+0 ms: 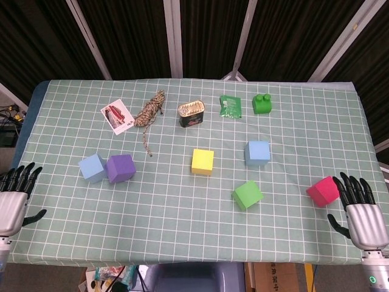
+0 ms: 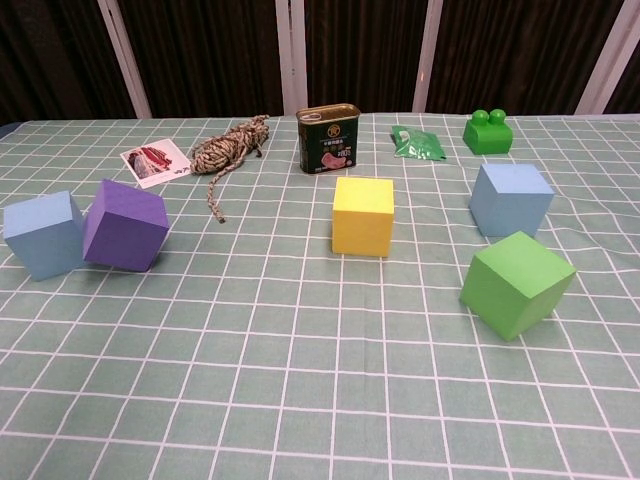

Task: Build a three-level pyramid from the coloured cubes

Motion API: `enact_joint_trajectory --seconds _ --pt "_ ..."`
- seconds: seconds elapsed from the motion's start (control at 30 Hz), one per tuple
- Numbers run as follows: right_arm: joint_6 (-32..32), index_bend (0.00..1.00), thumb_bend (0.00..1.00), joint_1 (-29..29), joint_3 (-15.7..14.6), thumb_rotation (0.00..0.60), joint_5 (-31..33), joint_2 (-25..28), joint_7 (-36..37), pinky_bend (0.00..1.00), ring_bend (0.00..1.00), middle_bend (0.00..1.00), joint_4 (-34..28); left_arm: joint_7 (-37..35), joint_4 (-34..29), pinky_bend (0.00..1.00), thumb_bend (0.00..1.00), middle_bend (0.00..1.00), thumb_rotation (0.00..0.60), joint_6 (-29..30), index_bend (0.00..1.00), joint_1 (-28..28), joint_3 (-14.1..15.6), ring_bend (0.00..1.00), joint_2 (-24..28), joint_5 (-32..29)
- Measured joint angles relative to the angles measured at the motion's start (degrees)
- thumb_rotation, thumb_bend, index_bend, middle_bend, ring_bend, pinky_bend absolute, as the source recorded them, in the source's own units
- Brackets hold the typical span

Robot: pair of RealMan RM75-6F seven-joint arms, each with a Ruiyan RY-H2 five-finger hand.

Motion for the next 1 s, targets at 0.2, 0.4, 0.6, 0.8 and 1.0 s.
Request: enact_joint_trajectory --seconds 0.2,0.4,0.6,0.8,1.0 --pt "-0.1 0.00 0.30 -0.1 0.0 0.600 0.2 0.5 1.1 0.00 0.00 0.00 -0.1 1.5 -2.9 0.03 0.00 0.00 0.600 -2.4 0.00 -1.3 -0.9 0.00 0.3 -2.3" --pt "-0.4 0.00 0.29 -0.1 -0.1 0.600 0.3 0.7 1.7 0.00 0.00 0.00 -0.4 6.0 -6.7 0.04 0.04 0.00 0.600 -5.5 0.00 -3.8 -2.8 0.00 0.4 -5.8" --pt "-0.9 0.00 0.29 0.1 -0.1 0.600 0.6 0.7 1.9 0.00 0.00 0.00 -0.6 12.9 -12.0 0.06 0.09 0.06 0.600 -9.8 0.00 -7.6 -5.8 0.00 -0.3 -13.3" --pt "-1.1 0.00 0.29 0.1 -0.1 0.600 0.8 0.9 2.3 0.00 0.00 0.00 -0.8 20.7 -17.1 0.06 0.14 0.09 0.600 -13.2 0.00 -12.3 -8.8 0.00 -1.7 -23.3" --pt "-1.2 0.00 0.29 0.0 -0.2 0.600 0.8 1.2 2.7 0.00 0.00 0.00 -0.9 27.8 -19.8 0.07 0.20 0.12 0.600 -14.5 0.00 -17.7 -11.3 0.00 -4.9 -34.2"
